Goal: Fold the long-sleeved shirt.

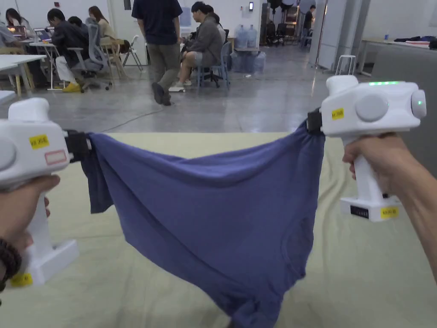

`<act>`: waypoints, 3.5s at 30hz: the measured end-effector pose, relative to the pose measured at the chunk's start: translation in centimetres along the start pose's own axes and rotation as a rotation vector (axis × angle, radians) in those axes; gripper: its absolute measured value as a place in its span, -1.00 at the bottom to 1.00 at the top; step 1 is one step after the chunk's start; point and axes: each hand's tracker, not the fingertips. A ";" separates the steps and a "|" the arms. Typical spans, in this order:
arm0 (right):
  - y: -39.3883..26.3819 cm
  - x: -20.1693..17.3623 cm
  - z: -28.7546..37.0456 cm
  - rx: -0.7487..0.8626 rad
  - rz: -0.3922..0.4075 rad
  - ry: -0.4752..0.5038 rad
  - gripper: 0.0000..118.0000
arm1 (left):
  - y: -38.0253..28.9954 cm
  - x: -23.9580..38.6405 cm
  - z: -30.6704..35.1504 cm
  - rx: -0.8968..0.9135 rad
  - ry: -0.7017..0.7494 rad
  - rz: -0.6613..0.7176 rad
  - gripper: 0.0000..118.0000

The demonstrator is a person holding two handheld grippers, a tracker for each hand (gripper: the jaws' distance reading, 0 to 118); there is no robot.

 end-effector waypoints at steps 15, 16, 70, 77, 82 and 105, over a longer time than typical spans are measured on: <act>9.1 1.7 -1.3 0.087 -0.052 -0.034 -1.00 | 9.8 0.4 -5.3 0.034 0.034 -0.005 -1.00; 8.3 1.7 -1.9 0.074 -0.056 -0.033 -1.00 | 8.8 0.2 -5.8 0.022 0.031 -0.004 -1.00; -34.0 -2.7 12.3 -0.366 -0.114 -0.032 -1.00 | -27.0 -6.2 11.9 -0.485 0.038 0.064 -0.95; -35.1 -4.0 11.5 -0.412 -0.112 -0.013 -1.00 | -27.8 -5.7 8.6 -0.510 0.045 0.038 -1.00; -35.4 -3.0 11.4 -0.435 -0.114 -0.012 -1.00 | -27.8 -6.5 3.9 -0.541 0.069 0.039 0.14; -31.4 -5.2 -1.9 -0.495 -0.002 0.031 -1.00 | -29.4 -5.7 -13.6 -0.666 0.195 -0.084 -1.00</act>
